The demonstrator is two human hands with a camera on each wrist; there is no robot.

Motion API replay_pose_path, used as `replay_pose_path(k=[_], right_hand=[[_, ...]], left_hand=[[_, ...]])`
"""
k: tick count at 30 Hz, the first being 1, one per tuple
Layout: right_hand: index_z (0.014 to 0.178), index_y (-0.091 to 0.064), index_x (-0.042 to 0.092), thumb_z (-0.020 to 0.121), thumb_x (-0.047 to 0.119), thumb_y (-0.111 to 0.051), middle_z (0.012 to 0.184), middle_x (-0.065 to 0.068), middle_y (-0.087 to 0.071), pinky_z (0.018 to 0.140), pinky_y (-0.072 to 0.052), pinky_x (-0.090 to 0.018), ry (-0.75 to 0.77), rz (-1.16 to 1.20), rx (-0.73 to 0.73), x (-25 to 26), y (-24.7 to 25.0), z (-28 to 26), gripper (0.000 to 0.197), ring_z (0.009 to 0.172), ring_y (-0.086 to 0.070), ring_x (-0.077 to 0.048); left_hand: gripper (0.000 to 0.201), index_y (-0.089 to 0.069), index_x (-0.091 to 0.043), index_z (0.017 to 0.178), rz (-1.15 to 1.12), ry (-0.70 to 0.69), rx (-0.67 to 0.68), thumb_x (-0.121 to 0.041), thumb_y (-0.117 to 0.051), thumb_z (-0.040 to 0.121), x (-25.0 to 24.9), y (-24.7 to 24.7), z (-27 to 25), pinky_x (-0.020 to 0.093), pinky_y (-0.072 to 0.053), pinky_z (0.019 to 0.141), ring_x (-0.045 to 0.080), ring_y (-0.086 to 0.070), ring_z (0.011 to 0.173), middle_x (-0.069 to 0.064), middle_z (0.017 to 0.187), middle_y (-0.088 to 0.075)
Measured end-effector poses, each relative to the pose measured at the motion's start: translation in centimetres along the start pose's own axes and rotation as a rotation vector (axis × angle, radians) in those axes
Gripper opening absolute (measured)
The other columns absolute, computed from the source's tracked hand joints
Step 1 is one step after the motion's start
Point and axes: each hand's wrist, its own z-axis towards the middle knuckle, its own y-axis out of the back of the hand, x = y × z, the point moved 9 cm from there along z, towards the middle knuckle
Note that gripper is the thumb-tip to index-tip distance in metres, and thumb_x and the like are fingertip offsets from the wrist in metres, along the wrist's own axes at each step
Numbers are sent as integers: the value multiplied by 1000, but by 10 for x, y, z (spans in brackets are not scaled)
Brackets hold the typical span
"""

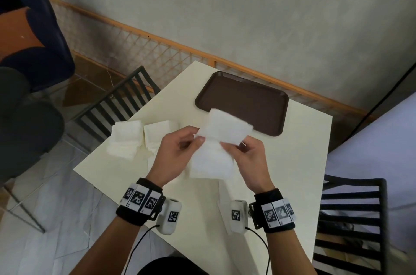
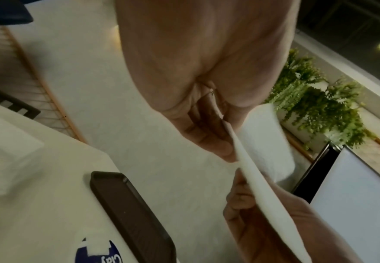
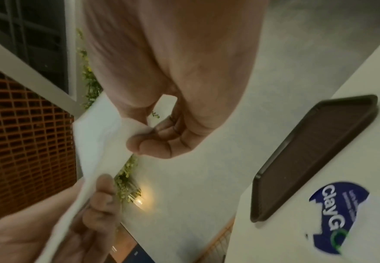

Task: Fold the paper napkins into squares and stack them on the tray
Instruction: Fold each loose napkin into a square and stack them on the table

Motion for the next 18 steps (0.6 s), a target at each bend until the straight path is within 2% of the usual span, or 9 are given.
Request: replay_pose_path(k=[1,3,4,6,8,10,13,16,18], right_hand=[[99,-87,15,93,-10,-77,94,-9,-80,79,-55,-36,17,53,-3,3,1,0,28,88,-69,-18],[89,-87,14,88,-21,-70,86,-11,-69,76,-47,-37,63,125,30,10,-2,0,39,83,-62,-25],[87,-87,13,88,-23,-67,85,-13,-65,75,-44,-38,76,146,43,12,-3,0,41,83,-59,-28],[85,-86,11,88,-20,-67,87,-14,-64,73,-42,-38,78,170,47,12,-5,0,37,83,-58,-30],[83,-86,13,87,-14,-68,87,-9,-65,72,-43,-35,70,176,41,12,-7,-2,33,83,-59,-28],[83,-87,14,87,-14,-69,88,-7,-66,72,-45,-34,75,177,51,13,-10,-3,33,83,-60,-27],[85,-88,14,91,-22,-68,98,-11,-69,77,-49,-39,109,117,78,18,-13,-6,41,93,-66,-29],[84,-88,14,93,-11,-66,109,-12,-67,81,-48,-38,135,57,164,28,-19,-9,34,101,-64,-29],[80,-84,8,84,-3,-56,112,-15,-67,85,-45,-38,125,94,166,33,-19,-9,31,105,-61,-29]], left_hand=[[11,-76,-8,107,-18,-27,-4,-4,-66,105,-3,3,-2,49,-58,85,36,-73,92,17,96,-77],[35,-78,-8,99,-16,-75,-5,16,-54,101,-10,5,-6,38,-54,84,29,-71,90,5,96,-78],[43,-78,-11,95,-22,-77,3,20,-49,100,-13,4,-7,34,-52,82,26,-69,88,-1,94,-77],[47,-77,-15,91,-68,-64,20,18,-45,104,-14,3,-9,38,-51,82,30,-66,88,-3,93,-74],[47,-75,-14,91,-117,-43,20,16,-43,106,-14,3,-10,39,-51,80,26,-65,89,-1,93,-72],[45,-74,-10,91,-148,-22,13,16,-40,106,-15,5,-12,31,-50,76,21,-61,86,-1,91,-70],[36,-70,-3,86,-197,6,-14,10,-41,103,-19,9,-15,22,-46,70,14,-54,76,-2,85,-65],[29,-68,-6,79,-187,21,-48,-3,-43,94,-21,14,-18,22,-45,70,15,-51,74,4,83,-63],[29,-68,-6,78,-130,-8,-48,-6,-44,93,-24,18,-20,26,-42,69,17,-49,72,3,79,-62]])
